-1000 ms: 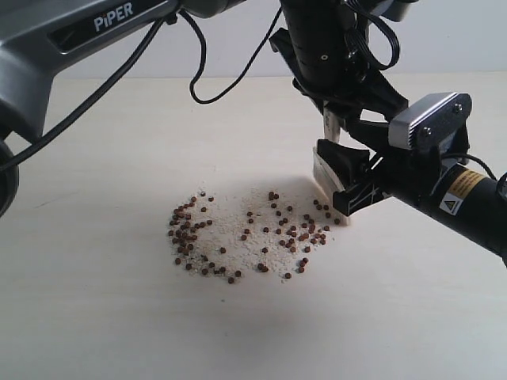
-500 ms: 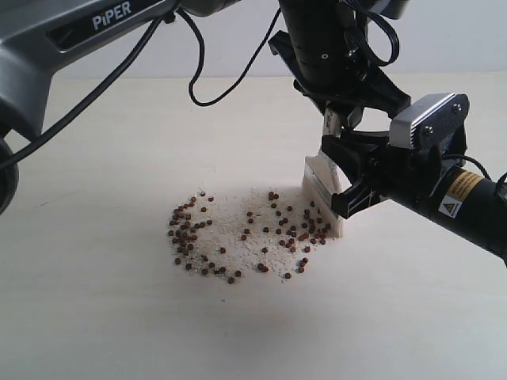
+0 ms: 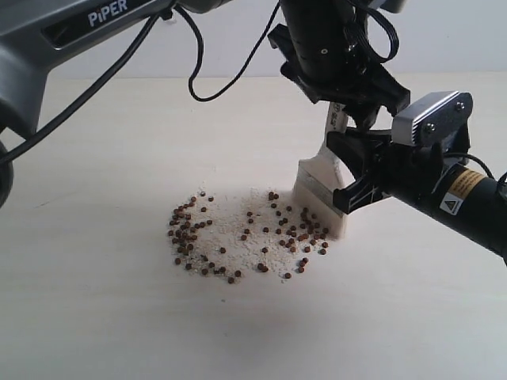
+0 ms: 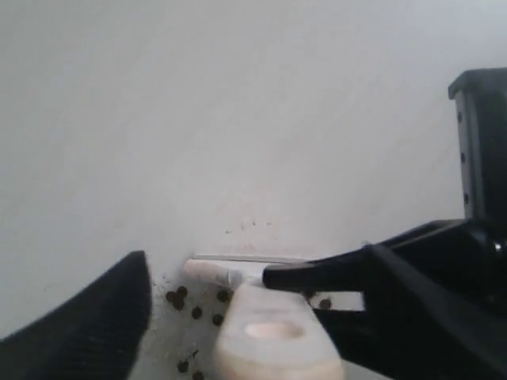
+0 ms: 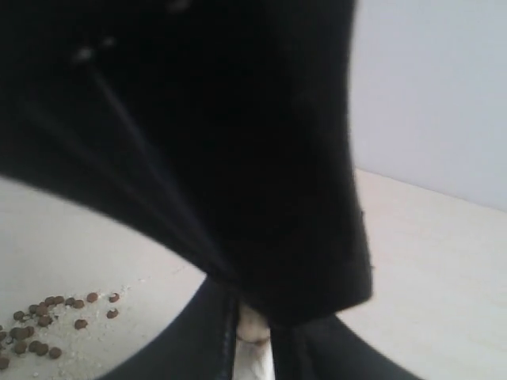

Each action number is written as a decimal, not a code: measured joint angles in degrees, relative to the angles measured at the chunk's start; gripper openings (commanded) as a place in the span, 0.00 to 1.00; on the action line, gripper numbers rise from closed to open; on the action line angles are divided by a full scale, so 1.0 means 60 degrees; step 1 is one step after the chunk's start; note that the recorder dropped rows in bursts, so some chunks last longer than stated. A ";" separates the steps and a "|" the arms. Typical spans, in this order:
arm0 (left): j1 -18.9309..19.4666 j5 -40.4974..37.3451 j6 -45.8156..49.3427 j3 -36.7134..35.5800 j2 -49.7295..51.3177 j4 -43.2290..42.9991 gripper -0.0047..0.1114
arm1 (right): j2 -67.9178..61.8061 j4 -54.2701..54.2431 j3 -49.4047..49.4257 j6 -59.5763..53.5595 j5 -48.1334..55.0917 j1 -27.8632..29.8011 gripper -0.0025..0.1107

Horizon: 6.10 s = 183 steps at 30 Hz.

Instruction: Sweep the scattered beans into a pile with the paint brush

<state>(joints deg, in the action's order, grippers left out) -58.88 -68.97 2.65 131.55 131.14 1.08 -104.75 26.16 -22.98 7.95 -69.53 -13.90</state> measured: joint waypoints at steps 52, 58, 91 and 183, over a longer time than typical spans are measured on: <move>-0.1268 0.6119 -0.4106 -1.2820 -1.3897 -0.4195 0.05 | 0.4063 -0.3465 0.0017 -0.0778 0.3687 0.0000 0.02; -0.1245 0.8436 -0.5448 -1.6300 -1.7157 -0.5701 0.04 | 0.4063 -0.3344 0.0017 -0.0632 0.3687 0.0000 0.02; -0.0292 0.9028 -1.1689 -2.1900 -2.1228 -0.9760 0.04 | 0.4080 -0.2870 0.0017 -0.0062 0.3703 0.0000 0.02; 0.8440 0.8762 -1.1689 -2.1900 -2.1803 -0.9800 0.04 | -0.0814 -1.5138 -0.4516 -0.8339 0.2481 -0.7832 0.02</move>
<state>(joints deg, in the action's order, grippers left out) -8.24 -16.40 -67.49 0.15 0.32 -57.72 -109.63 -64.67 -50.07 -42.08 -54.64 -60.89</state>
